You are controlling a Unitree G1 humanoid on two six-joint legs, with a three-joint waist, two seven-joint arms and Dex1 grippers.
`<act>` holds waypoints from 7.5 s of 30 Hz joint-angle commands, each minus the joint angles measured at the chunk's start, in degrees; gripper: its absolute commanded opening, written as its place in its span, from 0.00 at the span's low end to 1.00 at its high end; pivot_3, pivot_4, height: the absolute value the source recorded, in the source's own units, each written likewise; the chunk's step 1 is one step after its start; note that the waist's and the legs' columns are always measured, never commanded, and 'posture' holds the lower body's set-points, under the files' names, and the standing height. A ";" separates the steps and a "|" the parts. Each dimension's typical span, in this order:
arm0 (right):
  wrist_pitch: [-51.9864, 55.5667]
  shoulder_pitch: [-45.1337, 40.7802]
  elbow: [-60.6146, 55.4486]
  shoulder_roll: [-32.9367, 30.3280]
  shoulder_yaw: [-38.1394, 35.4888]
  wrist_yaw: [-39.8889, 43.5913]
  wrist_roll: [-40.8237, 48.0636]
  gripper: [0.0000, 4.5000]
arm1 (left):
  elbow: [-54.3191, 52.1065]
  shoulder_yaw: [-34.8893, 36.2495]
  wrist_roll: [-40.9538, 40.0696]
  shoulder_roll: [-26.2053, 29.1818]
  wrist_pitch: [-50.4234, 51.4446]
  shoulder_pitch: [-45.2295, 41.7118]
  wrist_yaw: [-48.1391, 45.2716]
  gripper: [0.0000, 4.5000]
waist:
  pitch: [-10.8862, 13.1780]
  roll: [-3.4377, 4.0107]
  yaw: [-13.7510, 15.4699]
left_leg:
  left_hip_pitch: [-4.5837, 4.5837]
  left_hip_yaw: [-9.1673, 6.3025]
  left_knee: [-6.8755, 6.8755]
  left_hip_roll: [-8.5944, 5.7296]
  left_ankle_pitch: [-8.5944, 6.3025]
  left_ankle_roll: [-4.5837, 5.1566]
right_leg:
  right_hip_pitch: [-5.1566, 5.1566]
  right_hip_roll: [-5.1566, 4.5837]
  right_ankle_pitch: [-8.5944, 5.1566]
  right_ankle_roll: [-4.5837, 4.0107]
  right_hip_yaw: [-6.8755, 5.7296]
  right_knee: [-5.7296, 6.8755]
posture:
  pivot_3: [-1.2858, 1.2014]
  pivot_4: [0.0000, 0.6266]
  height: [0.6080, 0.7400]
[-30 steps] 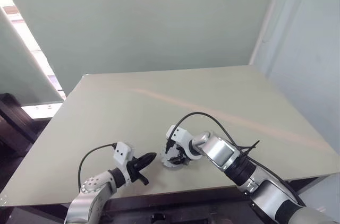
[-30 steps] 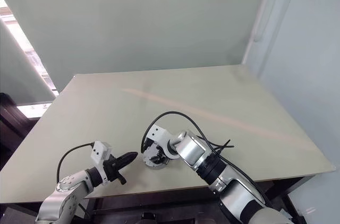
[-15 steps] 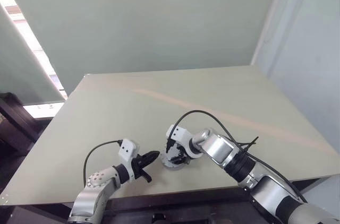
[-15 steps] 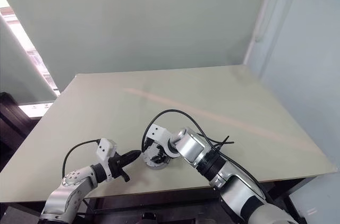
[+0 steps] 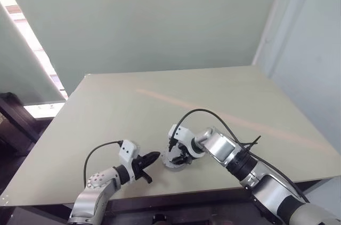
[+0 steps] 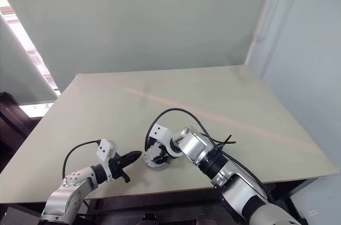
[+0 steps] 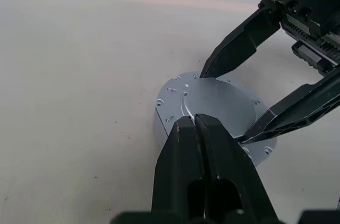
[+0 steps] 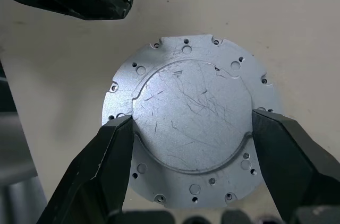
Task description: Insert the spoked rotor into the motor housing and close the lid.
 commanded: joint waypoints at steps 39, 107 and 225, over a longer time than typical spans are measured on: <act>0.01 1.21 6.08 0.53 7.25 1.61 -4.81 0.71 | 0.23 -1.73 1.42 -0.27 -1.07 -2.35 -0.19 0.00 | -0.43 0.08 -0.04 | 0.37 0.01 -0.23 0.04 -0.11 -0.20 | 0.14 0.01 -0.15 -0.12 0.01 0.00 | 0.52 0.00 1.00; 23.86 2.48 10.36 8.05 -58.80 -22.87 25.03 0.99 | 8.98 -13.38 13.29 -0.88 3.06 -6.94 1.44 0.00 | -0.56 0.39 0.04 | 0.08 -0.05 -0.62 -0.17 0.01 0.02 | 0.01 -0.19 -0.19 0.19 -0.02 -0.23 | 0.52 0.00 1.00; 20.07 8.27 14.04 18.14 -66.15 -21.54 49.04 0.26 | 4.28 33.02 -52.69 -23.24 39.23 -3.98 26.71 0.99 | -0.45 0.13 -1.26 | -0.33 -0.02 -0.54 -0.08 -0.16 0.28 | -0.10 -0.03 -0.13 0.17 0.06 -0.81 | 0.52 0.00 1.00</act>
